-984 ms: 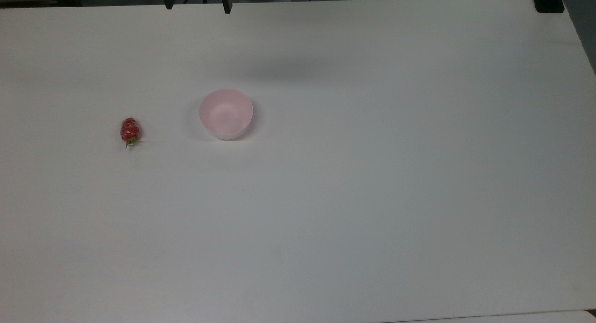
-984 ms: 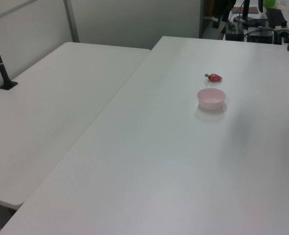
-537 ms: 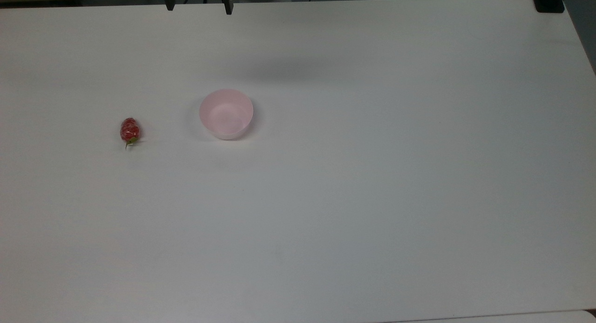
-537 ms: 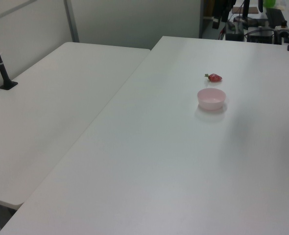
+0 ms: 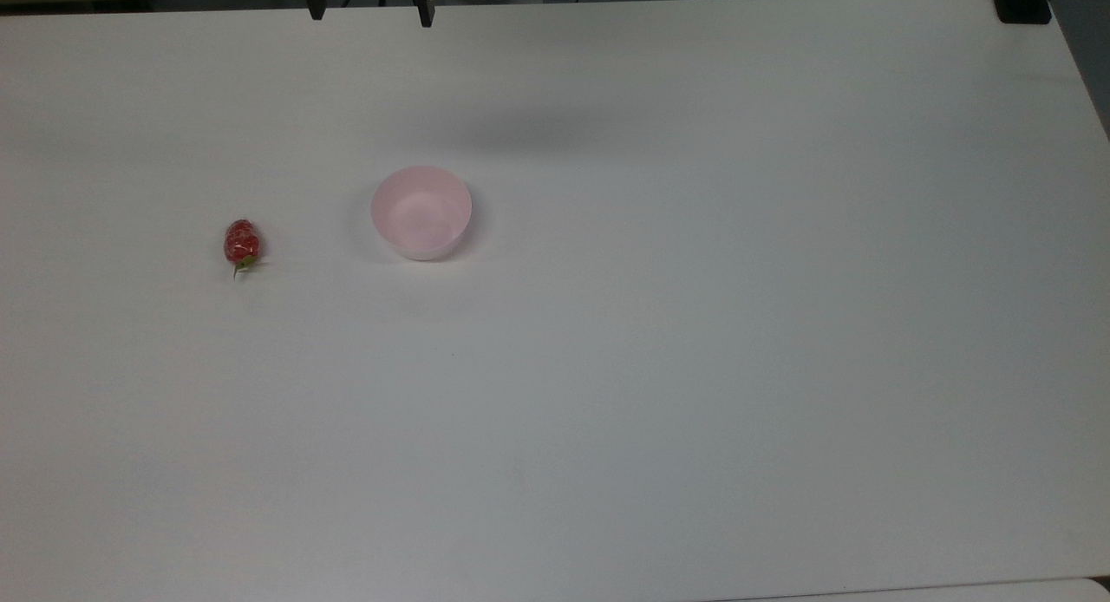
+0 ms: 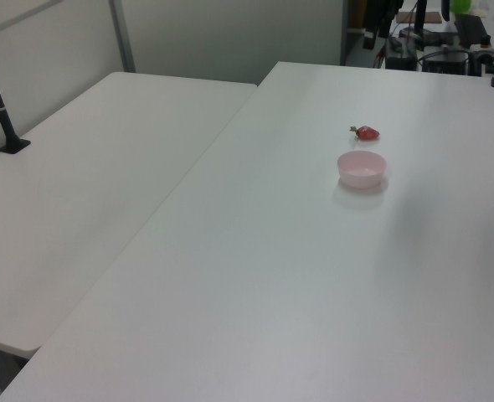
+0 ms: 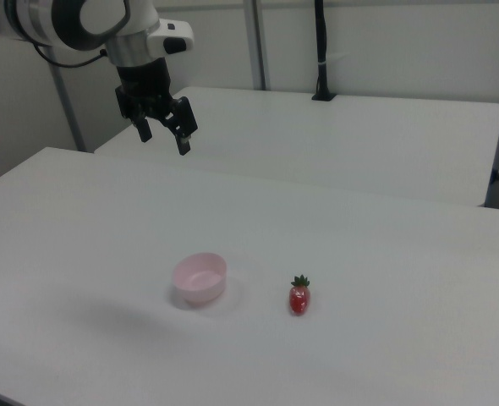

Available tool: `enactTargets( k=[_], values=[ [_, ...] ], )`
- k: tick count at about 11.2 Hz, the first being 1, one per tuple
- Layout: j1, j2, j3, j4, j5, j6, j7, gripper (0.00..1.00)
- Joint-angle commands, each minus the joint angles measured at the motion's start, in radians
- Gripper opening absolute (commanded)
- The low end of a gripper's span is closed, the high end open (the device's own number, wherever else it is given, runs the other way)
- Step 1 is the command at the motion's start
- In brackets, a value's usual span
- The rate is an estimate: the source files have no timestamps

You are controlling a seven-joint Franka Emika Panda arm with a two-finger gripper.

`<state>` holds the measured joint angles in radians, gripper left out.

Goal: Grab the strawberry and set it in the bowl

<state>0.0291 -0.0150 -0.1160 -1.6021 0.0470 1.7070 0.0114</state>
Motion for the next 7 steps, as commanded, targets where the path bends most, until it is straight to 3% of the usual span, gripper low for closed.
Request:
enactTargets(
  k=[1,4,7],
  values=[
    [0.012,-0.008,-0.007,-0.007,-0.018,-0.018,-0.025,1.0],
    [-0.003,-0.013,-0.013,-0.01,-0.022,-0.013,-0.204,1.0],
    [-0.073,-0.003,-0.02,-0.012,-0.097,-0.003,-0.437,1.0]
  ],
)
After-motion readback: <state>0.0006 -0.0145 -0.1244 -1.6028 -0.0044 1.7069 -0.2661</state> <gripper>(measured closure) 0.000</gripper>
